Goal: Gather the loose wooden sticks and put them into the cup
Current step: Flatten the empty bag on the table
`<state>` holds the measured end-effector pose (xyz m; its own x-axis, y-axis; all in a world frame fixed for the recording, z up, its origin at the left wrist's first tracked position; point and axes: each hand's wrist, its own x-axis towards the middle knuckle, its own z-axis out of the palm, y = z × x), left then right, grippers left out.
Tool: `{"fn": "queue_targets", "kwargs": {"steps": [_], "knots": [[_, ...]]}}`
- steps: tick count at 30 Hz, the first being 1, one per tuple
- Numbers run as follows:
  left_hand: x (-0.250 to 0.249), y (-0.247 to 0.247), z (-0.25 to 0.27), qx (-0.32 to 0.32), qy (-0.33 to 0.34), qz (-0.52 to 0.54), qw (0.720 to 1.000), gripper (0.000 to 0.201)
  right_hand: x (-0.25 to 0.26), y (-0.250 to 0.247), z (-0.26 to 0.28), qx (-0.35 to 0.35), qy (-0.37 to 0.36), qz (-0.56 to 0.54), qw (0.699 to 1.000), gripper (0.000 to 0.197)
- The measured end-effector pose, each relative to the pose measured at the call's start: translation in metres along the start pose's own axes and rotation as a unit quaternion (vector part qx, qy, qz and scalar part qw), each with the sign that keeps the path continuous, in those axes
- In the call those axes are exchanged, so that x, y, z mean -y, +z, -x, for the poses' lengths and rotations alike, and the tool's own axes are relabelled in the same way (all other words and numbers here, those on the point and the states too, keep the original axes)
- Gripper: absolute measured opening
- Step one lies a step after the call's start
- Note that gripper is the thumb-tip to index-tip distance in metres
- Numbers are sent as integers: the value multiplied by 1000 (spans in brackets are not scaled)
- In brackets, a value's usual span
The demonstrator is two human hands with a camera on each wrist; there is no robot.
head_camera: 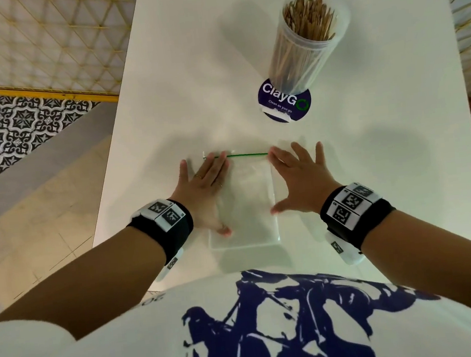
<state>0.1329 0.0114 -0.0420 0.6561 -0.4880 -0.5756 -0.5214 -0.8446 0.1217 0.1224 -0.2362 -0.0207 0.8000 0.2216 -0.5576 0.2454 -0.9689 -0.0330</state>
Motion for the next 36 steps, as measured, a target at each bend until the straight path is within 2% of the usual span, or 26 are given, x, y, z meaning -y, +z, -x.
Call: {"fn": "queue_targets", "kwargs": {"steps": [1, 3, 7, 9, 11, 14, 16, 18, 20, 22, 25, 28, 32, 36], "knots": [[2, -2, -1, 18, -7, -7, 1000, 151, 1, 2, 2, 15, -3, -10, 1000, 133], [1, -5, -2, 42, -18, -13, 999, 157, 3, 6, 2, 33, -2, -28, 999, 144], [-2, -13, -4, 70, -37, -27, 997, 159, 16, 10, 4, 5, -14, -6, 1000, 145], [1, -19, -7, 74, -46, -35, 996, 157, 26, 18, 9, -31, -59, -1, 998, 132], [11, -29, -16, 68, -58, -35, 995, 156, 33, 28, 12, -54, -82, -8, 995, 111], [36, -48, -29, 50, -85, -37, 994, 154, 35, 30, 3, -67, -53, -16, 996, 88], [52, -60, -30, 8, -104, -44, 994, 152, 39, 23, -10, -72, -48, -25, 996, 85], [60, -67, -26, -48, -122, -36, 991, 140, 46, 10, -29, -69, -37, -45, 996, 91], [60, -66, -21, -90, -127, -16, 988, 113, 52, -6, -52, -67, -26, -60, 996, 92], [57, -55, -17, -82, -130, 28, 988, 89, 56, -23, -78, -67, -16, -82, 994, 84], [65, -42, -19, -24, -155, 79, 984, 83, 57, -47, -111, -62, 4, -88, 994, 74], [84, -44, -28, -20, -158, 54, 986, 81, 56, -63, -132, -45, 19, -72, 996, 83], [106, -54, -37, -5, -138, 33, 990, 83, 54, -94, -155, -57, 0, 9, 998, 112], [118, -54, -41, -8, -126, 28, 992, 86, 43, -113, -178, -14, 9, 36, 999, 134]]}}
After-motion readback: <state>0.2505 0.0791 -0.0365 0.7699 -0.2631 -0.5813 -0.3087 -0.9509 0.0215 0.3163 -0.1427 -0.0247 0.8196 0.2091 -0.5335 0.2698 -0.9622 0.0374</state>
